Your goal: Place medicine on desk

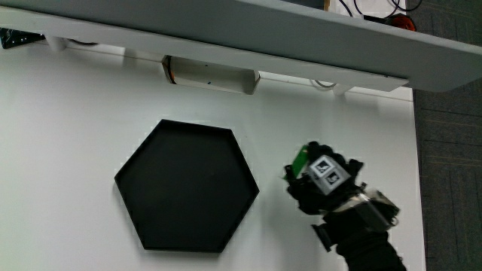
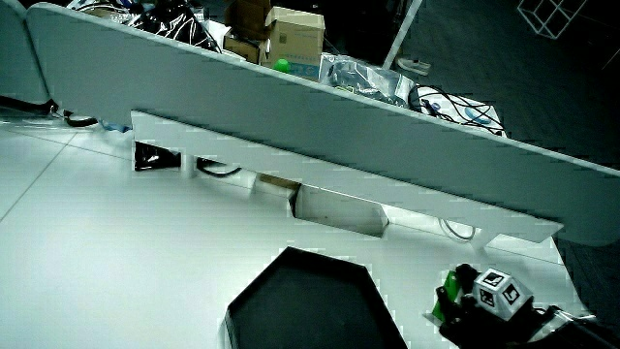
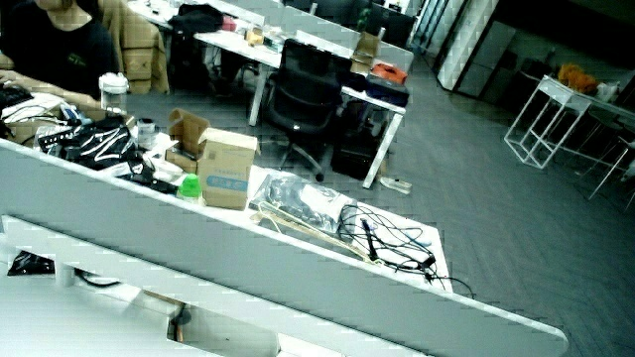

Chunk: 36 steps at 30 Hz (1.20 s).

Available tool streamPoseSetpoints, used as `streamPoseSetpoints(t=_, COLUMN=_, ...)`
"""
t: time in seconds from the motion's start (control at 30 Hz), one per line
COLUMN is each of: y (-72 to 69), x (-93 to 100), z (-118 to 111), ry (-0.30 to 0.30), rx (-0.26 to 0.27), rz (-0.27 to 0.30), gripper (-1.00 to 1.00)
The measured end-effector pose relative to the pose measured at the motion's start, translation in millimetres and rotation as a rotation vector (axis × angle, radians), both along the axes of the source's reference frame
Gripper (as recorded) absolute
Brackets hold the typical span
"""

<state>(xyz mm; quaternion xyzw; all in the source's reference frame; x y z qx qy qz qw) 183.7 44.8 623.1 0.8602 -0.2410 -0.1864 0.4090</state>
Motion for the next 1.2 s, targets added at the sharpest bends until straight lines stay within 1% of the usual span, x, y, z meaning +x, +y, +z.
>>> streamPoseSetpoints(t=0.03, y=-1.3, x=2.3, z=-2, ry=-0.006, rx=-0.016, rz=0.008, gripper=0.00)
streamPoseSetpoints(t=0.13, y=-1.0, x=7.0, z=13, ry=0.020, rx=-0.046, rz=0.038, gripper=0.00)
streamPoseSetpoints(t=0.17, y=1.0, x=8.8, z=23, ry=0.026, rx=-0.071, rz=0.049, gripper=0.00)
streamPoseSetpoints(t=0.2, y=3.1, x=9.1, z=30, ry=0.017, rx=-0.095, rz=0.061, gripper=0.00)
streamPoseSetpoints(t=0.23, y=6.4, x=10.6, z=44, ry=0.030, rx=-0.130, rz=0.076, gripper=0.00)
streamPoseSetpoints(t=0.27, y=10.6, x=11.2, z=60, ry=0.054, rx=-0.191, rz=0.084, gripper=0.00)
streamPoseSetpoints(t=0.3, y=13.3, x=8.1, z=63, ry=0.045, rx=-0.183, rz=0.082, gripper=0.00)
streamPoseSetpoints(t=0.33, y=15.9, x=4.1, z=61, ry=0.022, rx=-0.198, rz=0.089, gripper=0.00)
streamPoseSetpoints(t=0.37, y=18.9, x=3.6, z=63, ry=0.027, rx=-0.195, rz=0.083, gripper=0.00)
streamPoseSetpoints(t=0.4, y=21.8, x=7.3, z=70, ry=0.078, rx=-0.188, rz=0.089, gripper=0.00)
streamPoseSetpoints(t=0.43, y=24.3, x=11.0, z=74, ry=0.097, rx=-0.210, rz=0.093, gripper=0.00)
streamPoseSetpoints(t=0.47, y=25.3, x=13.4, z=74, ry=0.118, rx=-0.205, rz=0.090, gripper=0.00)
streamPoseSetpoints(t=0.5, y=27.1, x=18.0, z=80, ry=0.143, rx=-0.226, rz=0.094, gripper=0.00)
streamPoseSetpoints(t=0.53, y=27.6, x=18.7, z=78, ry=0.115, rx=-0.247, rz=0.099, gripper=0.00)
streamPoseSetpoints(t=0.57, y=28.0, x=17.6, z=74, ry=0.098, rx=-0.245, rz=0.092, gripper=0.00)
streamPoseSetpoints(t=0.6, y=30.3, x=18.9, z=80, ry=0.102, rx=-0.245, rz=0.088, gripper=0.00)
streamPoseSetpoints(t=0.63, y=32.5, x=20.3, z=83, ry=0.100, rx=-0.248, rz=0.100, gripper=0.00)
streamPoseSetpoints(t=0.67, y=33.3, x=20.6, z=80, ry=0.076, rx=-0.241, rz=0.124, gripper=0.00)
streamPoseSetpoints(t=0.7, y=34.8, x=21.8, z=84, ry=0.075, rx=-0.249, rz=0.138, gripper=0.00)
streamPoseSetpoints(t=0.73, y=36.6, x=24.1, z=95, ry=0.106, rx=-0.258, rz=0.156, gripper=0.00)
streamPoseSetpoints(t=0.77, y=35.2, x=23.0, z=98, ry=0.154, rx=-0.185, rz=0.167, gripper=0.00)
streamPoseSetpoints(t=0.8, y=34.5, x=22.0, z=104, ry=0.177, rx=-0.214, rz=0.190, gripper=0.00)
streamPoseSetpoints(t=0.87, y=36.1, x=14.8, z=106, ry=0.066, rx=-0.360, rz=0.189, gripper=0.00)
streamPoseSetpoints(t=0.9, y=35.8, x=11.3, z=101, ry=0.041, rx=-0.336, rz=0.189, gripper=0.00)
streamPoseSetpoints(t=0.93, y=36.9, x=10.1, z=100, ry=0.022, rx=-0.339, rz=0.190, gripper=0.00)
streamPoseSetpoints(t=0.97, y=39.3, x=11.9, z=104, ry=0.029, rx=-0.305, rz=0.196, gripper=0.00)
streamPoseSetpoints(t=1.0, y=41.9, x=13.1, z=105, ry=0.040, rx=-0.287, rz=0.193, gripper=-0.09)
streamPoseSetpoints(t=1.03, y=44.9, x=16.1, z=109, ry=0.063, rx=-0.282, rz=0.202, gripper=-0.18)
streamPoseSetpoints(t=1.07, y=47.0, x=16.3, z=106, ry=0.044, rx=-0.278, rz=0.198, gripper=-0.27)
streamPoseSetpoints(t=1.1, y=50.1, x=17.6, z=108, ry=0.041, rx=-0.341, rz=0.200, gripper=-0.36)
streamPoseSetpoints(t=1.13, y=50.5, x=16.3, z=103, ry=0.024, rx=-0.330, rz=0.199, gripper=-0.45)
streamPoseSetpoints(t=1.17, y=51.5, x=16.9, z=103, ry=0.022, rx=-0.319, rz=0.199, gripper=-0.55)
streamPoseSetpoints(t=1.2, y=51.9, x=16.2, z=102, ry=0.007, rx=-0.325, rz=0.199, gripper=-0.64)
